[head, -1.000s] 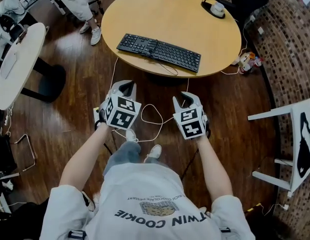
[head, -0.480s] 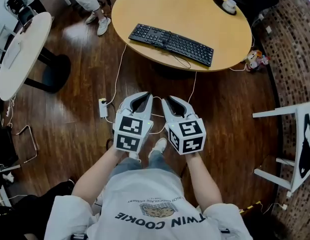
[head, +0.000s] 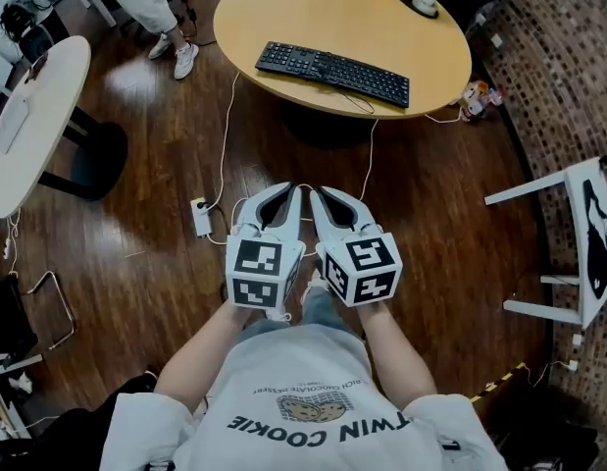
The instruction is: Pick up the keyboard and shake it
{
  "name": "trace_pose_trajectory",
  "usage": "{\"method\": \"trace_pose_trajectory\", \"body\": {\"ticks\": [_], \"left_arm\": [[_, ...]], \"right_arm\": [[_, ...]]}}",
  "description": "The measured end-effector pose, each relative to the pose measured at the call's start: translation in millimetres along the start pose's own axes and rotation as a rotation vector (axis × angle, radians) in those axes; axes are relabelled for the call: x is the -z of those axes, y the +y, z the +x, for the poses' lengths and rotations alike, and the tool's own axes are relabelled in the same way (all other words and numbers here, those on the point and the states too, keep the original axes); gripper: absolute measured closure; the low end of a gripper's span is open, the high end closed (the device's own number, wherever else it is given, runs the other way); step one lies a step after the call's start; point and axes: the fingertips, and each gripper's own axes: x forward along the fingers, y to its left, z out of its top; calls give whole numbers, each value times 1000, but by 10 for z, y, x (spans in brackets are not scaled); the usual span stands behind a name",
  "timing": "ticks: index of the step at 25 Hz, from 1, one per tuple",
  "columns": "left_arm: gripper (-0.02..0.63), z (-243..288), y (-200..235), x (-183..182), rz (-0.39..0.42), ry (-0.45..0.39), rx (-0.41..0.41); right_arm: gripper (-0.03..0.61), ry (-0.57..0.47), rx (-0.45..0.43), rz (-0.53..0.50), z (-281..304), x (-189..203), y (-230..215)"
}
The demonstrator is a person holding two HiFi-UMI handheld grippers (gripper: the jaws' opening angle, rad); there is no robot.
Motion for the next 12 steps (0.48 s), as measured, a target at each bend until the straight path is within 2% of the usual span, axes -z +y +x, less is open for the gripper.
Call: {"method": "trace_pose_trajectory", "body": {"ticks": [6,12], "left_arm": [[606,-536,124,228,5,-2,10],[606,-842,60,397,-9,0,56]], "right_arm": [[577,-13,38,2,-194,170,512],[575,-27,81,10,-396,301,763]]}}
